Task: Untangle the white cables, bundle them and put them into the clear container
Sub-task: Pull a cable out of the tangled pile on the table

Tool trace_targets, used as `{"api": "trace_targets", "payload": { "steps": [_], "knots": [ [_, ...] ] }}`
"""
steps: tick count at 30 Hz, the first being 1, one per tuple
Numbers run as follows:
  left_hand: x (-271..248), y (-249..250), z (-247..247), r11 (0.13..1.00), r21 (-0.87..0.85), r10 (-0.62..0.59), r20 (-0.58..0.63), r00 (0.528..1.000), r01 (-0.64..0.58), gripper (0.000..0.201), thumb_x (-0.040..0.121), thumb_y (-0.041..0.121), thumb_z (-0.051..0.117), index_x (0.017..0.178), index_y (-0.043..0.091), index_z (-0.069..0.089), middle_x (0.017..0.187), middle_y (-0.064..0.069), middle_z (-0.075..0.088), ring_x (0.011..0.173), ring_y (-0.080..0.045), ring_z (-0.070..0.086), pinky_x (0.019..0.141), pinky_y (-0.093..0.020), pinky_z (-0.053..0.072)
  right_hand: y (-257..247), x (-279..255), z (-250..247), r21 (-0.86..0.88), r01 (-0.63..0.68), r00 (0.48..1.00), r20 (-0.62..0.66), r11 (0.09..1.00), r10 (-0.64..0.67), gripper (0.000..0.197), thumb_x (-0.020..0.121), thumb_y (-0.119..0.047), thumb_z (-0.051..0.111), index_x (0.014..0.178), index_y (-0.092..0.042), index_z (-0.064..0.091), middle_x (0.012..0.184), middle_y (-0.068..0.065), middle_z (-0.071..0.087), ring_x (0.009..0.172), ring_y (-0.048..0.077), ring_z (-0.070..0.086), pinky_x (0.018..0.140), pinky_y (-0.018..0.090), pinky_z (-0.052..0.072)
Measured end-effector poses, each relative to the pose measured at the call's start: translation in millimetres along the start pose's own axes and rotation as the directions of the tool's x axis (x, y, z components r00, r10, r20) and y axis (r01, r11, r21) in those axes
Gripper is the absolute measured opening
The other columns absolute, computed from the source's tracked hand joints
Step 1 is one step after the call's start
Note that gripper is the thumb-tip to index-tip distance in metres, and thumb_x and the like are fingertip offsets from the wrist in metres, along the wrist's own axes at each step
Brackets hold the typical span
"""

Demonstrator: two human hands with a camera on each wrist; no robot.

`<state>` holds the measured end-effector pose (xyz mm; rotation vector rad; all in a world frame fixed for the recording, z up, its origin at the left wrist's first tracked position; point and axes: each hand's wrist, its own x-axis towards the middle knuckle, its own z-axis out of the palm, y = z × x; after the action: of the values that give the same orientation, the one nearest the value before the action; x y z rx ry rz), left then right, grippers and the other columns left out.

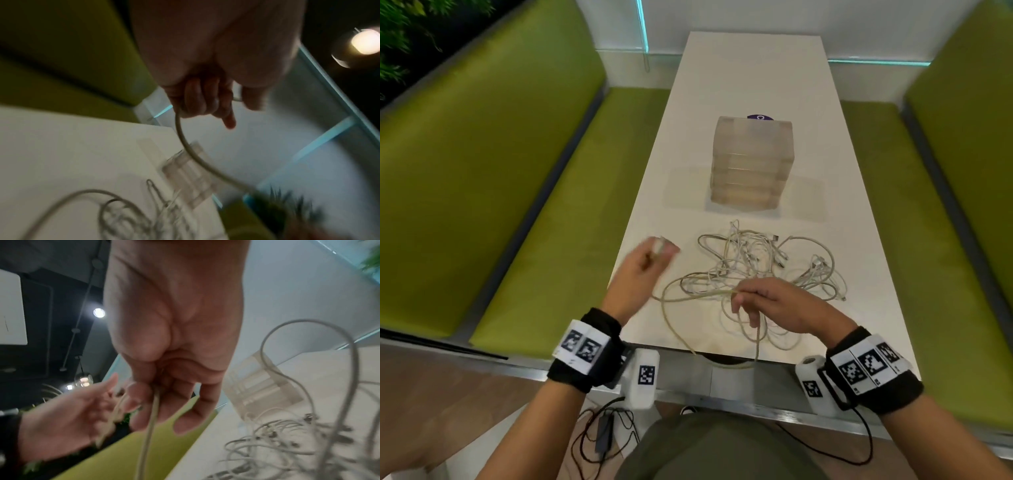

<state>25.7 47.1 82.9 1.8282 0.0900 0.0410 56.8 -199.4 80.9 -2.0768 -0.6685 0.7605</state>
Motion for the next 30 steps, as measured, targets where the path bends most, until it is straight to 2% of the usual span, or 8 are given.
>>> {"api": "trace_targets", "payload": {
  "steps": [4, 8, 12, 16, 20, 22, 25, 30],
  "knots": [
    [-16, -7, 40, 0.999, 0.032, 0.021, 0.325, 0.946, -0.034, 0.033, 0.088, 0.042, 0.058, 0.113, 0.021, 0.060, 0.089, 0.005, 0.064, 0.079, -0.005, 0.057, 0.075, -0.021, 0.044, -21, 11, 13, 0.246, 0.107, 0.983, -0.170, 0.963, -0.066, 0.027, 0.101, -0.023, 0.043, 0.083, -0.013, 0.060, 0.056, -0.002, 0.051, 0.051, 0.014, 0.052, 0.062, 0.033, 0.047],
    [-22, 5, 57, 0.993, -0.090, 0.089, 0.106, 0.990, -0.080, 0.024, 0.100, 0.023, 0.042, 0.108, 0.009, 0.060, 0.082, 0.008, 0.056, 0.070, 0.006, 0.054, 0.067, -0.012, 0.040, -28, 16, 17, 0.459, 0.075, 0.977, -0.213, 0.885, 0.028, 0.030, 0.099, -0.028, 0.047, 0.079, -0.013, 0.063, 0.049, 0.002, 0.051, 0.044, 0.020, 0.049, 0.053, 0.027, 0.046],
    [-23, 18, 67, 0.913, -0.407, 0.020, 0.092, 0.996, 0.020, 0.037, 0.099, 0.033, 0.036, 0.110, 0.002, 0.052, 0.060, -0.009, 0.055, 0.053, -0.025, 0.060, 0.055, -0.033, 0.052, -35, 20, 28, 0.536, 0.062, 0.985, -0.167, 0.842, 0.033, 0.044, 0.093, -0.045, 0.045, 0.070, -0.009, 0.058, 0.045, 0.004, 0.052, 0.038, 0.018, 0.051, 0.055, 0.031, 0.048],
    [-21, 22, 70, 0.902, -0.432, 0.022, 0.058, 0.998, 0.005, 0.037, 0.097, 0.040, 0.038, 0.095, 0.005, 0.051, 0.113, -0.003, 0.070, 0.053, -0.025, 0.064, 0.050, -0.040, 0.052, -39, 21, 28, 0.570, 0.104, 0.981, -0.195, 0.815, 0.012, 0.043, 0.091, -0.045, 0.047, 0.071, -0.008, 0.057, 0.045, 0.001, 0.050, 0.039, 0.017, 0.049, 0.053, 0.026, 0.049],
    [-16, 11, 62, 0.951, -0.302, 0.089, 0.084, 0.993, -0.059, 0.025, 0.098, 0.030, 0.042, 0.090, 0.008, 0.049, 0.099, -0.004, 0.070, 0.106, -0.022, 0.066, 0.079, -0.047, 0.054, -38, 19, 21, 0.632, 0.112, 0.990, -0.134, 0.767, -0.034, 0.037, 0.092, -0.038, 0.047, 0.071, -0.008, 0.056, 0.047, -0.001, 0.044, 0.041, 0.016, 0.047, 0.058, 0.026, 0.050],
    [-18, 9, 57, 0.918, -0.395, 0.078, 0.160, 0.984, -0.008, 0.031, 0.095, 0.031, 0.046, 0.109, 0.004, 0.054, 0.087, -0.020, 0.061, 0.089, -0.021, 0.069, 0.083, -0.044, 0.055, -38, 19, 21, 0.658, 0.127, 0.988, -0.146, 0.742, -0.039, 0.037, 0.095, -0.034, 0.045, 0.070, -0.009, 0.055, 0.046, -0.002, 0.041, 0.039, 0.015, 0.045, 0.058, 0.026, 0.050],
    [-20, 10, 53, 0.901, -0.434, 0.086, 0.212, 0.973, 0.015, 0.036, 0.097, 0.021, 0.049, 0.128, 0.003, 0.051, 0.074, -0.013, 0.055, 0.071, -0.027, 0.066, 0.080, -0.044, 0.055, -39, 20, 22, 0.645, 0.127, 0.990, -0.129, 0.754, -0.056, 0.039, 0.093, -0.039, 0.042, 0.069, -0.010, 0.053, 0.045, -0.005, 0.041, 0.040, 0.014, 0.046, 0.061, 0.029, 0.052],
    [-14, 13, 30, 0.890, -0.452, 0.025, -0.074, 0.997, -0.056, 0.025, 0.092, 0.020, 0.046, 0.093, -0.001, 0.060, 0.096, -0.005, 0.075, 0.094, -0.023, 0.070, 0.085, -0.034, 0.056, -25, 14, 12, 0.344, 0.020, 0.999, 0.019, 0.939, -0.029, 0.033, 0.095, -0.037, 0.048, 0.073, -0.015, 0.056, 0.051, -0.006, 0.049, 0.055, 0.017, 0.061, 0.068, 0.027, 0.047]
  ]
}}
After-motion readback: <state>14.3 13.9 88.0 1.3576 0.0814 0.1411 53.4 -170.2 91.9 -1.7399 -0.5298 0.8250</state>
